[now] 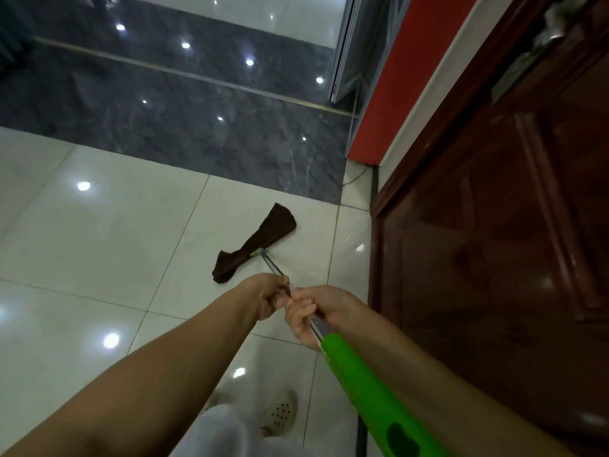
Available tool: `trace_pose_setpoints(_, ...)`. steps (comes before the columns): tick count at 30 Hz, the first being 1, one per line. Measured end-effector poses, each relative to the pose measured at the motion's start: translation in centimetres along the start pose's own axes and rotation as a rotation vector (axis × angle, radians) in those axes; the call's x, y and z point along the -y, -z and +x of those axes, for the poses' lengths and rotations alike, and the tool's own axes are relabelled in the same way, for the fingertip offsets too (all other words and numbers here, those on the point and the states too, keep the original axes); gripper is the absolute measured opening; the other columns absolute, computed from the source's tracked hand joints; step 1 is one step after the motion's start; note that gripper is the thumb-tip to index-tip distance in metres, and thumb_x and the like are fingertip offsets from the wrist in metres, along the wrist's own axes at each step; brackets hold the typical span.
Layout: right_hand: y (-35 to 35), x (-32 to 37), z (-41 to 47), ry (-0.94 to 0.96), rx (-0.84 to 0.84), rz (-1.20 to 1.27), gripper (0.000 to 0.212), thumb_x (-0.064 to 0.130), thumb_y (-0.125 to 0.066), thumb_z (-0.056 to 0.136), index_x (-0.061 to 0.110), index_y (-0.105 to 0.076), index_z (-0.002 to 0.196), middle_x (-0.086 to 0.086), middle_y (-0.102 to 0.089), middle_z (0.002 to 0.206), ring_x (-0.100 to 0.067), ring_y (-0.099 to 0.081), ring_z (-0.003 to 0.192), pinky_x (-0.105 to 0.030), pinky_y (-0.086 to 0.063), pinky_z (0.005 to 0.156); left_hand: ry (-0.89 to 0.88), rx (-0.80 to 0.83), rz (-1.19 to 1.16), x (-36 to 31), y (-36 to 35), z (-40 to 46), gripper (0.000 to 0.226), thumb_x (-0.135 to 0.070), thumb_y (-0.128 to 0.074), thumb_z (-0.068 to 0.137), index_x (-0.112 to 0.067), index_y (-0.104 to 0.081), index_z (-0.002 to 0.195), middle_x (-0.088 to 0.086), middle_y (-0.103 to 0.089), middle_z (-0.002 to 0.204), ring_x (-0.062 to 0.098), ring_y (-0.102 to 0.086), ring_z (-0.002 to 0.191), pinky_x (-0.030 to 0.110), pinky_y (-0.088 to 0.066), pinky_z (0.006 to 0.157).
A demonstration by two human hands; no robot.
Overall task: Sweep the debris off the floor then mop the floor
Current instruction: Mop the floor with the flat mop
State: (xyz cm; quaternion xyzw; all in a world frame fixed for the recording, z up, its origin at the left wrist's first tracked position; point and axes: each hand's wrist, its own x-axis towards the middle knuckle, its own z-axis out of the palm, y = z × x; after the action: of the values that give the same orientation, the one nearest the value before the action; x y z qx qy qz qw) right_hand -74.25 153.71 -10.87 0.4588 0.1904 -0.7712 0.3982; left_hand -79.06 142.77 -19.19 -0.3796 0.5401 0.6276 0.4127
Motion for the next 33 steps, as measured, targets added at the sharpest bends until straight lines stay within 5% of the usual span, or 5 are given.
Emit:
trace_pose_setpoints(7,-0.4,-2.5,-2.0,0.023,0.008,0.144,0.034,0.003,-0.032,0.099,0.007,-0.043,0.068,-0.005,-0.036,0.032,-0.012,-0.036,0.018,-0.011,-0.028,0.021,0.081,0.073,-0.103,2.0,0.3,-2.1,0.033,-0.008,-0.046,0.097,0.001,-0.048,0.066,0.008,-0.047,0.033,0.013,-0.047,0.022,0.021,-0.045,0.028)
trace_pose_setpoints(14,-3.6,-1.4,-1.5,0.003,-0.091,-0.227,0.050,-0.001,-0.039,0.096,0.003,-0.047,0.047,-0.001,-0.034,0.033,-0.008,-0.030,0.019,-0.008,-0.027,0.025,0.072,0.052,-0.123,-0.5,2.2,-1.5,0.033,-0.002,-0.047,0.095,-0.003,-0.045,0.063,0.005,-0.040,0.031,0.012,-0.042,0.032,0.018,-0.040,0.025)
trace_pose_setpoints(23,-9.6,5.3,1.0,-0.065,-0.280,-0.525,0.007,0.000,-0.043,0.096,0.005,-0.046,0.093,-0.002,-0.037,0.040,-0.006,-0.032,0.023,-0.010,-0.028,0.025,0.085,0.151,-0.312,-8.1,3.6,1.8,0.020,-0.004,-0.042,0.098,0.008,-0.052,0.085,0.021,-0.061,0.053,0.021,-0.060,0.035,0.025,-0.049,0.032)
trace_pose_setpoints(27,-12.8,8.6,3.8,-0.083,-0.296,-0.660,0.020,0.000,-0.044,0.095,0.010,-0.048,0.112,-0.001,-0.038,0.043,-0.005,-0.033,0.027,-0.013,-0.029,0.025,0.100,0.161,-0.385,-12.6,5.3,3.5,0.019,-0.005,-0.042,0.099,0.009,-0.052,0.091,0.025,-0.059,0.084,0.028,-0.062,0.071,0.029,-0.057,0.052)
trace_pose_setpoints(33,-18.6,12.9,6.5,-0.112,-0.325,-0.810,0.035,0.001,-0.045,0.096,0.014,-0.046,0.129,0.000,-0.039,0.045,-0.004,-0.033,0.029,-0.012,-0.029,0.027,0.102,0.162,-0.403,-19.0,8.0,5.3,0.020,-0.002,-0.044,0.097,0.012,-0.051,0.109,0.027,-0.060,0.089,0.031,-0.063,0.075,0.036,-0.051,0.076)
